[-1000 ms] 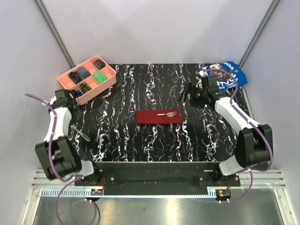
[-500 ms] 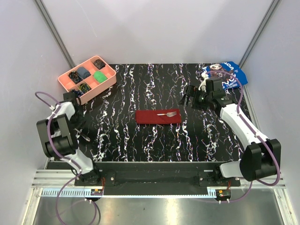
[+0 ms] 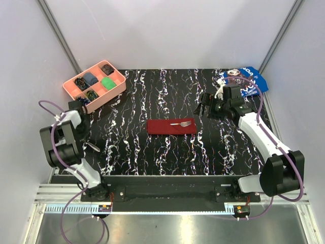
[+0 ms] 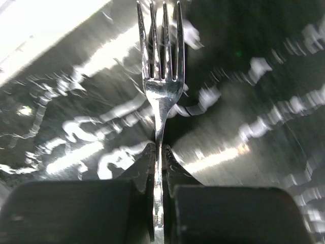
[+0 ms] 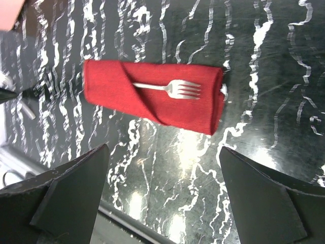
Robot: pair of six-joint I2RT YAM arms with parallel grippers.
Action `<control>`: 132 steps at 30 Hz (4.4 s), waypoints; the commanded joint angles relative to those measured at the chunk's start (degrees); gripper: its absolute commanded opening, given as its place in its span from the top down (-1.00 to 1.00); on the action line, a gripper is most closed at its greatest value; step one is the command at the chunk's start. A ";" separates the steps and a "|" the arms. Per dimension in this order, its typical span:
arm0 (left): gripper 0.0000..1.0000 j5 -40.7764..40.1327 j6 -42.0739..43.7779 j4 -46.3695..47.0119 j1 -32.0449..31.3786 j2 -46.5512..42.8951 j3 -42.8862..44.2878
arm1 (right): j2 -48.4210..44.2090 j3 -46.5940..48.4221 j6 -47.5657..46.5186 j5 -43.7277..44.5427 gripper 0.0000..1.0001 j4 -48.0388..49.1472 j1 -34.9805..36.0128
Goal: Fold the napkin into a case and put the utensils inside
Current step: Pick up the fork from the center of the board, then pass from the left arm to the right, then insert the fork into the folded napkin.
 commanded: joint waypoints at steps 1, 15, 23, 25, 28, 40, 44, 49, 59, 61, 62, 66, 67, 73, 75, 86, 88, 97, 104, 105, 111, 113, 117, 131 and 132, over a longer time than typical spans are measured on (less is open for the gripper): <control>1.00 6.45 3.98 3.11 -11.41 -15.37 -4.16 | 1.62 4.24 -2.16 -6.65 -1.00 0.07 0.15; 1.00 11.11 35.89 12.02 -62.84 -25.37 1.54 | 11.56 10.83 -4.89 -29.16 -0.82 4.55 3.84; 1.00 12.17 43.28 8.93 -68.73 -18.95 7.60 | 16.03 13.56 -6.21 -29.16 -0.57 2.96 5.95; 1.00 11.91 43.98 8.58 -69.53 -17.71 8.14 | 17.01 14.26 -5.77 -29.69 -0.44 2.97 6.91; 1.00 11.55 44.07 8.58 -70.85 -16.75 8.58 | 18.50 14.97 -5.77 -29.25 -0.39 2.97 7.88; 1.00 9.09 45.39 7.70 -73.05 -14.11 10.60 | 21.41 14.27 -5.24 -32.59 0.67 3.32 9.64; 1.00 8.92 46.44 7.26 -73.05 -13.41 11.22 | 20.26 12.69 -4.45 -31.54 0.29 4.37 9.55; 1.00 7.86 46.88 7.08 -73.05 -12.88 11.13 | 19.82 12.42 -4.28 -33.29 0.68 4.28 9.55; 0.13 16.01 28.80 11.29 -60.42 -14.19 11.22 | 10.96 -1.45 8.35 -20.37 1.00 16.99 -0.45; 0.29 25.06 21.95 13.23 -54.00 -13.76 9.46 | 8.85 -4.70 8.73 -20.55 1.00 18.17 -4.14; 0.38 29.53 19.84 14.89 -52.15 -12.54 8.76 | 8.32 -5.41 8.12 -19.59 1.00 18.26 -6.94; 0.81 37.28 12.45 15.79 -45.03 -5.33 7.96 | 6.73 -8.05 6.54 -18.45 1.00 18.17 -11.89; 0.84 38.26 11.82 15.87 -44.40 -3.84 8.05 | 6.21 -8.75 5.84 -17.40 1.00 17.91 -12.42; 0.89 37.22 10.50 17.28 -42.99 0.66 7.53 | 7.16 -9.20 1.27 -13.52 1.00 16.24 -14.97; 0.90 36.96 10.32 17.36 -42.56 0.92 7.18 | 8.30 -9.02 0.91 -14.83 1.00 16.15 -15.06; 0.91 35.82 9.62 18.07 -42.38 3.03 5.59 | 11.82 -9.11 -0.67 -16.50 1.00 17.03 -14.88; 0.92 35.29 9.53 17.89 -42.46 2.77 5.33 | 12.53 -9.46 -0.41 -16.95 1.00 17.55 -14.79; 0.94 35.20 8.92 18.68 -42.38 3.65 3.66 | 14.55 -11.22 0.73 -18.17 1.00 20.54 -11.81; 0.99 36.51 7.86 20.09 -42.38 4.26 2.34 | 16.83 -10.96 4.42 -17.83 1.00 24.23 -8.30; 1.00 36.60 7.86 20.18 -42.38 4.35 2.08 | 17.10 -10.96 5.73 -17.48 1.00 25.45 -7.25; 1.00 37.13 7.51 20.79 -42.38 4.00 1.20 | 20.52 -9.73 10.13 -16.95 1.00 30.38 -3.55; 1.00 37.13 7.51 20.79 -42.38 3.74 1.11 | 22.19 -9.38 11.19 -16.77 1.00 31.61 -2.49; 1.00 37.39 7.51 20.88 -42.38 3.47 1.28 | 24.39 -8.94 13.91 -16.34 1.00 34.78 -0.56; 1.00 37.48 7.86 19.83 -42.46 1.63 1.90 | 25.01 -8.67 15.85 -12.91 0.53 33.65 2.52; 1.00 37.40 7.95 19.48 -42.38 1.28 2.42 | 24.49 -8.59 15.33 -12.12 0.45 32.60 2.61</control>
